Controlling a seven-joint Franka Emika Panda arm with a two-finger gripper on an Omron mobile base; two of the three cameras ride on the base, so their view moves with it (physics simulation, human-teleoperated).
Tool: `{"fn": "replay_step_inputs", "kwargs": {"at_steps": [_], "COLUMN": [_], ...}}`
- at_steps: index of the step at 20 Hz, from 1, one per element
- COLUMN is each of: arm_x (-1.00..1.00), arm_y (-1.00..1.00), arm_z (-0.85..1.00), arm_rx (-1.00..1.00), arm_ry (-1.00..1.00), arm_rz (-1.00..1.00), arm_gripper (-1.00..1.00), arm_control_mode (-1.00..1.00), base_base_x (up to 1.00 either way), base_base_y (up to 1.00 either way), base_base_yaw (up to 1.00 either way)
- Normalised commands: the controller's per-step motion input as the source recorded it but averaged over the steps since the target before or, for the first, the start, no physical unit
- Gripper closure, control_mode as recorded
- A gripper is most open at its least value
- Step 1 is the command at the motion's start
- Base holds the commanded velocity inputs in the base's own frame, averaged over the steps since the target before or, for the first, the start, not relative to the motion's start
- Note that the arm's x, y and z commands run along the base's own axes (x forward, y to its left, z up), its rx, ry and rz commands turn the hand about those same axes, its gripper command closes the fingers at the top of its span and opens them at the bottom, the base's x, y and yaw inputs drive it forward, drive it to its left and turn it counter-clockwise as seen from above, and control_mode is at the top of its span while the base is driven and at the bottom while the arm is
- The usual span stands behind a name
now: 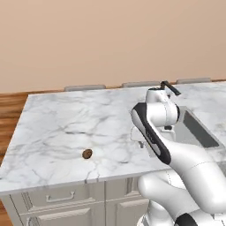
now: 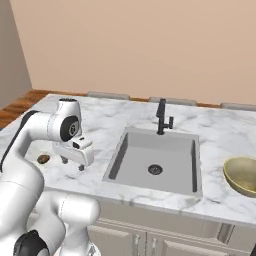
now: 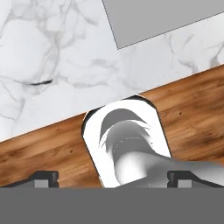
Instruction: Gather the eggs and milk located in the vicinity of the sink area and place them right next to the bowl.
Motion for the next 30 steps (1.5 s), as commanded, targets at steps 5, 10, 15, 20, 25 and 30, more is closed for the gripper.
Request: {"fn": "replay_step_inputs", "kwargs": {"at_steps": [5, 10, 15, 20, 25, 30], "arm_x": [0.00, 0.00, 0.00, 0.32, 0.93, 1.00], "arm_y": [0.00, 0.00, 0.00, -0.20, -0.57, -0.59], "arm_z": [0.00, 0.00, 0.00, 0.00, -0.14, -0.39], "arm_rx": [0.00, 0.00, 0.00, 0.00, 0.00, 0.00], "arm_ry": [0.00, 0.00, 0.00, 0.00, 0.06, 0.05], "arm_rz": [0.00, 0.00, 0.00, 0.03, 0.00, 0.00], "arm_gripper": [-1.00, -1.00, -1.00, -1.00, -1.00, -1.00], "arm_control_mode": [1.00, 1.00, -1.00, -1.00, -1.00, -1.00], "base_base_x": [0.00, 0.00, 0.00, 0.00, 0.00, 0.00], "base_base_y": [1.00, 0.96, 0.19, 0.00, 0.00, 0.00], "base_base_yaw": [-0.04, -0.04, 0.00, 0.00, 0.00, 0.00]}}
